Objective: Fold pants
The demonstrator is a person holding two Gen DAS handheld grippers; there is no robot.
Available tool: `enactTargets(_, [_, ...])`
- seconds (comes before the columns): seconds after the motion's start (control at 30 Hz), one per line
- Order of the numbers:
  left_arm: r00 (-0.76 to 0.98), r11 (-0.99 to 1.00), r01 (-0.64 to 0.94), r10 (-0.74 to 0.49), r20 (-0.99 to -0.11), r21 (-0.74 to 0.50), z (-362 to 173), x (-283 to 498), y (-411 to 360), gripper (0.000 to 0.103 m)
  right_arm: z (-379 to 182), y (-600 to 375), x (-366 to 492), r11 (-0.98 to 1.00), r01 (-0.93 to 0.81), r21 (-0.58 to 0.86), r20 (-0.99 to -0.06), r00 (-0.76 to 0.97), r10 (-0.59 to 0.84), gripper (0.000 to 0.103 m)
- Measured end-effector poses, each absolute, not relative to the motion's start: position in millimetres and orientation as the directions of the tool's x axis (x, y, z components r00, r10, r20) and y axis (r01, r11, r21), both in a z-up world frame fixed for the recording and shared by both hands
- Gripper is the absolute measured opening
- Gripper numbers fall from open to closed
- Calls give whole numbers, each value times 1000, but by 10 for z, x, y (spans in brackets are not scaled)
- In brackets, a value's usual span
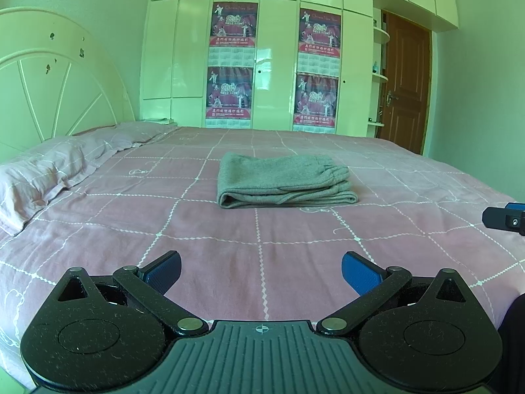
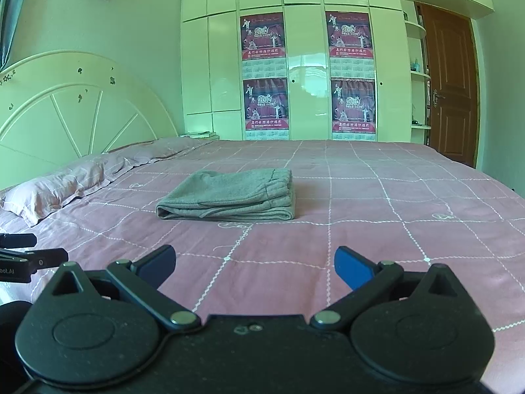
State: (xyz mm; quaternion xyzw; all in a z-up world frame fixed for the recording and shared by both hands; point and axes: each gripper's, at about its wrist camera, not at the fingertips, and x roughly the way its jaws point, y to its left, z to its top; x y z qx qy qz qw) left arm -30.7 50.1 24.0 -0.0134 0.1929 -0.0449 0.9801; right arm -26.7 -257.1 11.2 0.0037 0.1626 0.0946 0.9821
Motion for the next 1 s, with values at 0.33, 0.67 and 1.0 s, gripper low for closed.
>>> enactTargets(0.33, [922,990,132,-140,-361,-46,267,-313,331,103,95,-2466,-231,973,-232,-1,-331,918,219,97])
enactTargets(0.67, [924,990,128,-138,-358,-53,277,-332,306,103,97,-2465,-253,972,-234,-2,-327,919,221,97])
enactTargets(1.0, [924,990,126,-138,-356,-56,276,-315,320,103,99,-2472,-254,972,-236,-2,-327,919,222,97])
